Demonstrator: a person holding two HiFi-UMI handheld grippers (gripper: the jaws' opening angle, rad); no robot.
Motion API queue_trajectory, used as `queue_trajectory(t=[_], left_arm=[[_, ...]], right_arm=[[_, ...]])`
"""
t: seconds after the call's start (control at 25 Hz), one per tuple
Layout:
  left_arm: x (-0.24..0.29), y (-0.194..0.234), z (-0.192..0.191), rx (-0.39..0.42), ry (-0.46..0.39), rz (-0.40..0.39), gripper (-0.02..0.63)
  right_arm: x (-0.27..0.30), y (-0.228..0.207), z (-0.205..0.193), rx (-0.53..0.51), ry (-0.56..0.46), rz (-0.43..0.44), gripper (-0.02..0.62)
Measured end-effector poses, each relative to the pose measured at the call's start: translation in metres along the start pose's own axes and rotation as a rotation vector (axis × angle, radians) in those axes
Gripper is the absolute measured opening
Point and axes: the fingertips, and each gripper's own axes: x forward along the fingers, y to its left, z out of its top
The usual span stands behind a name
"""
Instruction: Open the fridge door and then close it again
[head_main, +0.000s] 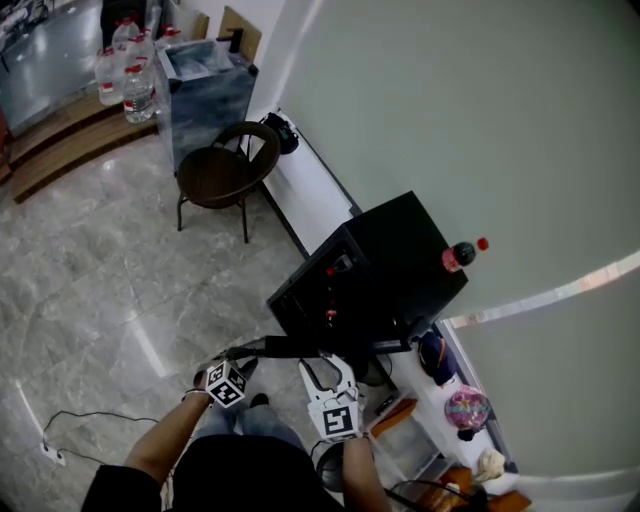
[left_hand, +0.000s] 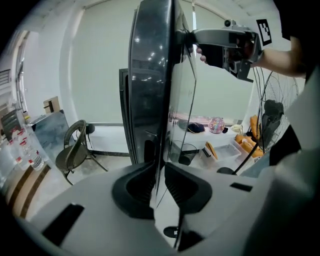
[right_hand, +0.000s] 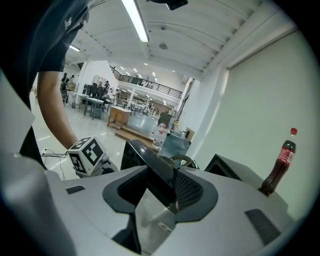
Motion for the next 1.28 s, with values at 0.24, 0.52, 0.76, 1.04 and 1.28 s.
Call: queue_trajectory(t=[0.24,0.52,0.76,1.04,1.28], left_arm=[[0.020,0.043,0.018,0.009,-0.007,-0.012,0.064],[0.046,0.082,0.034,0.034,0.027,-0.065,0.071],[0.067,0.114,0.057,0.057,0.043,-0.087,0.074],[0.095,0.141,0.082,0.101,0.058,-0.130,0.074],[0.117,0.160,0.103,0.149,0.050,-0.230,0.075]], right_arm=[[0.032,-0.025,0.004,0.047,0.032,-0.066,0.169],[0.063,-0.049,0.003,0.157,0.086,-0.158,0.169],[0.082,-0.077,0.003,0.151,0.122,-0.237,0.167],[0.102,-0.112,0.007,0.225,0.187,-0.335,0.164],[0.117,-0.134,-0.003,0.235,0.264,-0.445,0.167]])
